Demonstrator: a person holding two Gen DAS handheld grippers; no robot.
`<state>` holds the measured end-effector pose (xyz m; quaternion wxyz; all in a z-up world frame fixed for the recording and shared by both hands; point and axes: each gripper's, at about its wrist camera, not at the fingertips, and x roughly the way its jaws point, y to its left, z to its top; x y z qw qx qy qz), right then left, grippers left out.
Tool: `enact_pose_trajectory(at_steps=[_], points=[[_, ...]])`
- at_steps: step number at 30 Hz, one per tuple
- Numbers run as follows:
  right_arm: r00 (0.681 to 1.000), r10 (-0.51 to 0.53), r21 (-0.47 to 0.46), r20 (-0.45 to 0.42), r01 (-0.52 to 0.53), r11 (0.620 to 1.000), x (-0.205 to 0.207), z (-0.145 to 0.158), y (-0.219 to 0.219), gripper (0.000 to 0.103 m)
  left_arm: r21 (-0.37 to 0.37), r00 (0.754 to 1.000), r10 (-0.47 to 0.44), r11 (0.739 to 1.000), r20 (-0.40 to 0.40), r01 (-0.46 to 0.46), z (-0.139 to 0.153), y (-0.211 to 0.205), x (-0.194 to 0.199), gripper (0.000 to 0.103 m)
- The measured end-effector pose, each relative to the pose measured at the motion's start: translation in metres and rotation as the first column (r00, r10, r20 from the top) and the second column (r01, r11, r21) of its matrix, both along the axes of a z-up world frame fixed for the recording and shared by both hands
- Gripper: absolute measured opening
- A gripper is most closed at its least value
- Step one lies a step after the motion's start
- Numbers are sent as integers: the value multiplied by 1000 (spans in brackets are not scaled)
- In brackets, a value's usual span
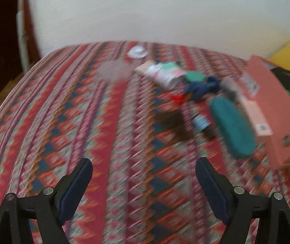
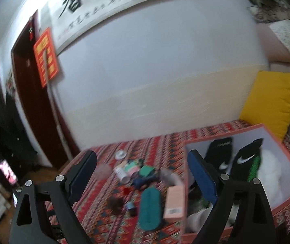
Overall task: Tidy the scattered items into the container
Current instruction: 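Move both grippers back toward the teal case on the bed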
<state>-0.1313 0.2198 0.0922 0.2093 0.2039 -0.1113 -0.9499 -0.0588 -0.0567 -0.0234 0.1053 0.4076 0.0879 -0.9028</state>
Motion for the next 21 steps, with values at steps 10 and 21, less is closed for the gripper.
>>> enact_pose_trajectory(at_steps=[10, 21], points=[[986, 136, 93, 98, -145, 985, 29, -59, -95, 93, -46, 926, 169, 980, -338, -196, 74, -36, 113, 88], [985, 134, 217, 107, -155, 964, 19, -74, -140, 95, 24, 957, 162, 987, -239, -161, 42, -38, 52, 103]])
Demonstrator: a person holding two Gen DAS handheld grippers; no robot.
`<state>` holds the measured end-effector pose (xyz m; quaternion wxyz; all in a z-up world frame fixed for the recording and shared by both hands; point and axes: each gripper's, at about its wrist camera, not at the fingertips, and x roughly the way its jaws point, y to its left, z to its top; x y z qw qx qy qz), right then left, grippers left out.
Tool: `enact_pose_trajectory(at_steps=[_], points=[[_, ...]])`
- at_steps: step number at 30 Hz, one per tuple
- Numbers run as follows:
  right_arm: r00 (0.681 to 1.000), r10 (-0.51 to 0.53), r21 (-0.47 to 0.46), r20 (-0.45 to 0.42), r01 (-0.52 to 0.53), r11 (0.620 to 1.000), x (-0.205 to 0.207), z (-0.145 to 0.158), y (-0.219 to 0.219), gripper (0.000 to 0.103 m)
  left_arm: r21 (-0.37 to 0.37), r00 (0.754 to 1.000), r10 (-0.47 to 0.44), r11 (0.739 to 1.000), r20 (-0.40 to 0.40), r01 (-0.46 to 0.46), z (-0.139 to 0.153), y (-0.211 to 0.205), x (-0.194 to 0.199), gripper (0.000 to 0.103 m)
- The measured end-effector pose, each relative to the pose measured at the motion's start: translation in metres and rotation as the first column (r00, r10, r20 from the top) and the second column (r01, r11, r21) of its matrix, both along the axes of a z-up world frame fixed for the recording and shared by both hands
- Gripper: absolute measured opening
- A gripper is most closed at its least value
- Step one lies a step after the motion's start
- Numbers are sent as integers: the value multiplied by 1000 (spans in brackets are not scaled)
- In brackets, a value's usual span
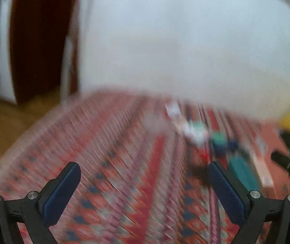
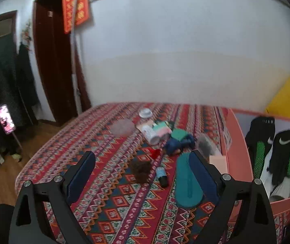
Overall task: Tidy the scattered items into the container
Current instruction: 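Move both grippers back toward the teal case on the bed, then grasp the teal case with the right gripper while the left gripper grasps the brown translucent piece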
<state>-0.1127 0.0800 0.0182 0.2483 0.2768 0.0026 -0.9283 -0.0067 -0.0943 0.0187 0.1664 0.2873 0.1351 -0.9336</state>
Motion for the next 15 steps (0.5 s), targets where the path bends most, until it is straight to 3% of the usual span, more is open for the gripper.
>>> enact_pose_trajectory(at_steps=[4, 8, 15], points=[[991, -58, 70, 123, 49, 996, -36, -43, 4, 95, 28, 986, -101, 995, 133, 98, -64, 37, -78, 103], [964, -119, 136, 236, 89, 987, -72, -85, 16, 95, 49, 959, -189, 982, 209, 183, -101, 71, -135, 103], [945, -155, 126, 289, 123, 984, -105, -103, 38, 95, 64, 940, -185, 983, 288, 174, -140, 87, -192, 103]])
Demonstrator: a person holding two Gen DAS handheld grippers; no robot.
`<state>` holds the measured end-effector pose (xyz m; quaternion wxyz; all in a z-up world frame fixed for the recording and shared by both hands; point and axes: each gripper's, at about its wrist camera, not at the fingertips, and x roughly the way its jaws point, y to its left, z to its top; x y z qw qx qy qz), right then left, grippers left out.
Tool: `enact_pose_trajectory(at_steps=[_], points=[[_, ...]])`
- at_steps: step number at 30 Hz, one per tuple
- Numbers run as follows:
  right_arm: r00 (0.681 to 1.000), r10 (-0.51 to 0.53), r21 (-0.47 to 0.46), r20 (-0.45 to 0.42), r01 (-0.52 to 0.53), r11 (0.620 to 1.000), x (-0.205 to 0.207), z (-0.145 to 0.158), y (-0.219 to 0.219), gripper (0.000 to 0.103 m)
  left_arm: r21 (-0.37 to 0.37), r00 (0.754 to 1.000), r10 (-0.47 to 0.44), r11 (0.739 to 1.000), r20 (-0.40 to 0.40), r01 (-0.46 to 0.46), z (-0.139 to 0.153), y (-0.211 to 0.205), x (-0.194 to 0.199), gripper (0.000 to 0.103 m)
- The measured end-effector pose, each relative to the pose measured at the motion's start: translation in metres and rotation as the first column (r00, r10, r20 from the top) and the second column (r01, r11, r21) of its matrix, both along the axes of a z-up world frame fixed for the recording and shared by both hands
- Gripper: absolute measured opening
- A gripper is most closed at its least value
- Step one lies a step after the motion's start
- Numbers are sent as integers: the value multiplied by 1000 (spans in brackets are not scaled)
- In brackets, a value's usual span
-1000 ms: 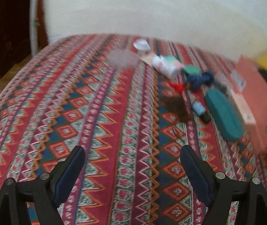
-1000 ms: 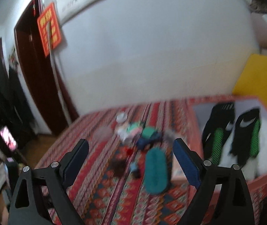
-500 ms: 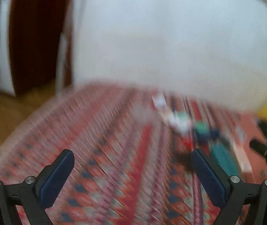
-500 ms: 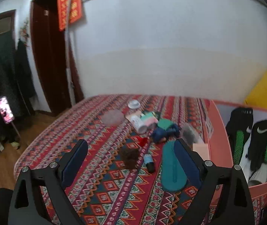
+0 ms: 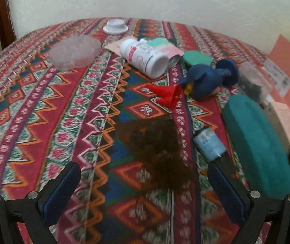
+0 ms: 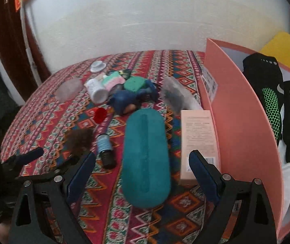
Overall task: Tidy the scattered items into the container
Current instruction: 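Grasp the teal case with the right gripper while the left gripper grasps the brown translucent piece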
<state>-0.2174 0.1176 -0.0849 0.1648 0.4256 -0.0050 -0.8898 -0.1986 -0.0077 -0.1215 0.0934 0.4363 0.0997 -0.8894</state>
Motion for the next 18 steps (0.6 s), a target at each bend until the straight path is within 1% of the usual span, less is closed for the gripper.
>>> enact_pose_trajectory(at_steps=[3, 5, 7, 12, 16, 18], points=[[1000, 8, -1, 25, -8, 1000, -8, -7, -2, 95, 5, 999, 21, 1000, 27, -21, -13, -6, -10, 103], [999, 15, 8, 42, -15, 1000, -12, -13, -3, 95, -10, 999, 35, 999, 31, -35, -19, -10, -16, 103], [998, 22, 13, 66, -23, 1000, -16, -22, -7, 95, -37, 999, 32, 999, 23, -31, -19, -9, -19, 103], [998, 48, 62, 39, -51, 997, -18, -29, -19, 95, -58, 999, 29, 998, 19, -28, -21, -7, -25, 103], [996, 54, 56, 68, -58, 997, -22, -38, -21, 95, -67, 999, 29, 997, 15, -28, -22, -6, -26, 103], [996, 56, 66, 63, -60, 996, -24, -41, -23, 95, -70, 1000, 23, 997, 9, -23, -22, -5, -27, 103]])
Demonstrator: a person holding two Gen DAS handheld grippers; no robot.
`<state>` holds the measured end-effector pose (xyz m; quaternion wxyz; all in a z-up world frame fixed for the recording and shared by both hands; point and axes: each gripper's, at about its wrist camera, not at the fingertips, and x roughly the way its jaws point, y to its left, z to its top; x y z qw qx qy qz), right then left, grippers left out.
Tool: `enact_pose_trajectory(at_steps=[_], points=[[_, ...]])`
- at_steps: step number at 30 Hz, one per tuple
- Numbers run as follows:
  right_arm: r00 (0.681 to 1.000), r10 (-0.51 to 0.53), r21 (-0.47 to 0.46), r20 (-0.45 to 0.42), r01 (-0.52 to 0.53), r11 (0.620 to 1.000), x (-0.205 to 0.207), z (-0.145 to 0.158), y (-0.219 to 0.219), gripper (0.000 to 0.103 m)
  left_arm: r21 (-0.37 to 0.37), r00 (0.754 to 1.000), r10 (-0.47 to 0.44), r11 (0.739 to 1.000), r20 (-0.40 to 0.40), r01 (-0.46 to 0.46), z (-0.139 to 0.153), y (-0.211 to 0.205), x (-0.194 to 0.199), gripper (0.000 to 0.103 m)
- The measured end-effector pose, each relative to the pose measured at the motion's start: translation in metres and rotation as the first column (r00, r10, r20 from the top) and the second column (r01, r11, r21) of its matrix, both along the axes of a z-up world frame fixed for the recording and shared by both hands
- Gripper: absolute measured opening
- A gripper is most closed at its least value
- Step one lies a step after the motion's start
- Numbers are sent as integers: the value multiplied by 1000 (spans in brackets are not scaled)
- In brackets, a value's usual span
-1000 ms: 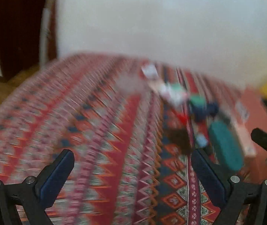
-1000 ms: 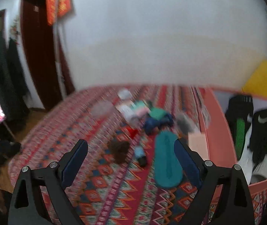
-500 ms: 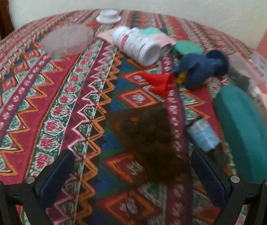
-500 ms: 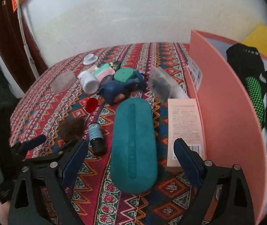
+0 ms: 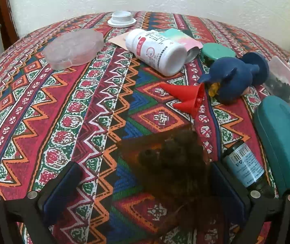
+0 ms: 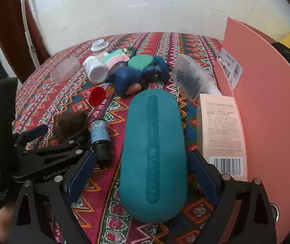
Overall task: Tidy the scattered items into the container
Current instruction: 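Grasp the teal case with the right gripper while the left gripper grasps the brown translucent piece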
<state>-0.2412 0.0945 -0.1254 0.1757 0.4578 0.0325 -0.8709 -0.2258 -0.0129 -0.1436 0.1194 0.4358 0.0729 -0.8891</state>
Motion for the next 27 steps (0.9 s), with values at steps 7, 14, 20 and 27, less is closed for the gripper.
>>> enact_pose_trajectory(at_steps=[7, 14, 20, 27], points=[[999, 27, 51, -31, -25, 998, -4, -10, -9, 94, -2, 998, -47, 999, -37, 46, 2, 1, -2, 61], [998, 53, 55, -32, -51, 997, -10, -17, -5, 69, 36, 993, -106, 994, -51, 108, 9, -1, 9, 17], [994, 97, 103, -56, -91, 990, -11, -27, -20, 82, 52, 994, -98, 994, -51, 100, 18, -12, 31, 17], [997, 69, 62, -20, -67, 996, -6, -19, -27, 68, 23, 993, -69, 997, -95, 71, 42, -30, 63, 17]])
